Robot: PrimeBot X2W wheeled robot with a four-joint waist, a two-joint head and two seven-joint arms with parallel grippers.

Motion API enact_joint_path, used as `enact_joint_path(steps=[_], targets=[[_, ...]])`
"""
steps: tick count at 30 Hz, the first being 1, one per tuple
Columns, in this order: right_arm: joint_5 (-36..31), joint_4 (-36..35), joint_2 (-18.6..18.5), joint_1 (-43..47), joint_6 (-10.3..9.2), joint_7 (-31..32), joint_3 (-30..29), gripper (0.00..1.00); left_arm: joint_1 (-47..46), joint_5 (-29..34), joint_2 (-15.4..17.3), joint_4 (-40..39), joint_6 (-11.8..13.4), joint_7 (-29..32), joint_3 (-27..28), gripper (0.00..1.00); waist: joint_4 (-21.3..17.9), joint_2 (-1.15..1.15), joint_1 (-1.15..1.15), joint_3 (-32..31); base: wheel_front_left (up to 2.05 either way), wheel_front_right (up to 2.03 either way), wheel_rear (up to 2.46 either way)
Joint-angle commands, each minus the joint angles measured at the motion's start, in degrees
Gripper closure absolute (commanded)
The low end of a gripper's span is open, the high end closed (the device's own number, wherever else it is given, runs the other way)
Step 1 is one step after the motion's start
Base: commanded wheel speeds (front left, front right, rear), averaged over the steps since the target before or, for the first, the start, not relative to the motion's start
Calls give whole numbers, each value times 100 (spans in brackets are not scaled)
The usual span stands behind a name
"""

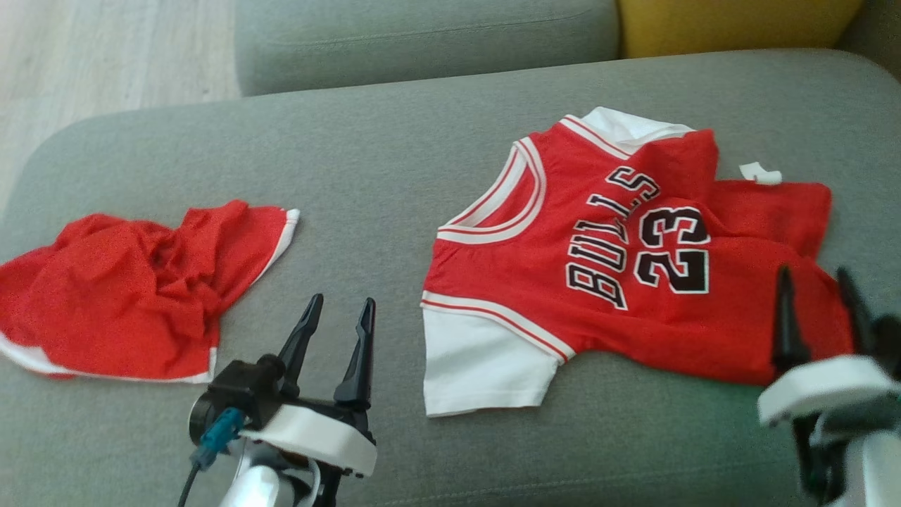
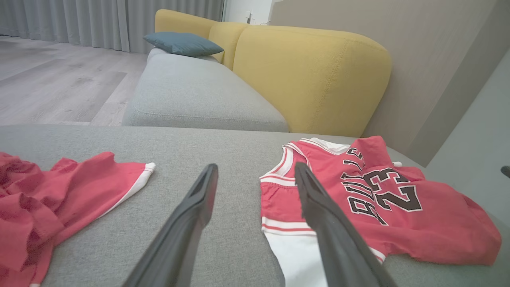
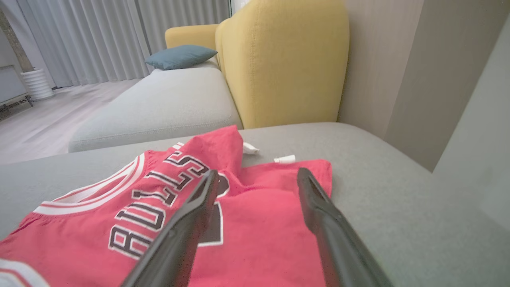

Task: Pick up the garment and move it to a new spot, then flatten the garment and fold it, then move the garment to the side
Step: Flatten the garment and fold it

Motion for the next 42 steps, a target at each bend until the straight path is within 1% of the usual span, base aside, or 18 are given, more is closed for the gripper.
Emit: enact_joint_path(steps=[1,5,11,16,20,22,24,32,38,42], targets=[[180,-275,-41,107,22,-154,284,0,-267,1,0,-214,24,-70,182,0,-76,0,0,-29,0,0,0],[593,-374,-30,435,22,-441,514,0,-263,-18,0,-210,10,-70,137,0,-176,0,0,-56,0,0,0],[714,-294,-28,608,22,-707,778,0,-262,-52,0,-153,9,-70,-2,0,-277,0,0,-73,0,0,0],[751,-272,-28,518,22,-802,810,0,-275,-111,0,-8,-23,-70,-115,0,-339,0,0,-41,0,0,0],[732,-270,-28,472,22,-819,753,0,-361,-110,0,591,-203,-59,-460,0,-370,0,0,26,0,0,0],[723,-259,-28,457,22,-824,710,0,-474,-99,0,932,-285,46,-661,0,-377,0,0,69,0,0,0],[720,-246,-27,438,22,-832,697,0,-595,-82,0,1231,-306,201,-827,0,-392,0,0,101,0,0,0],[758,-229,-27,334,22,-857,710,0,-989,-105,0,2129,8,778,-1035,0,-522,0,0,246,0,0,0],[838,-209,-27,256,22,-893,691,0,-1191,-123,3,2598,65,1112,-1116,0,-645,0,0,350,0,0,0],[880,-189,-27,214,22,-929,654,0,-1267,-164,3,2818,-40,1296,-1209,0,-707,0,0,392,0,0,0]])
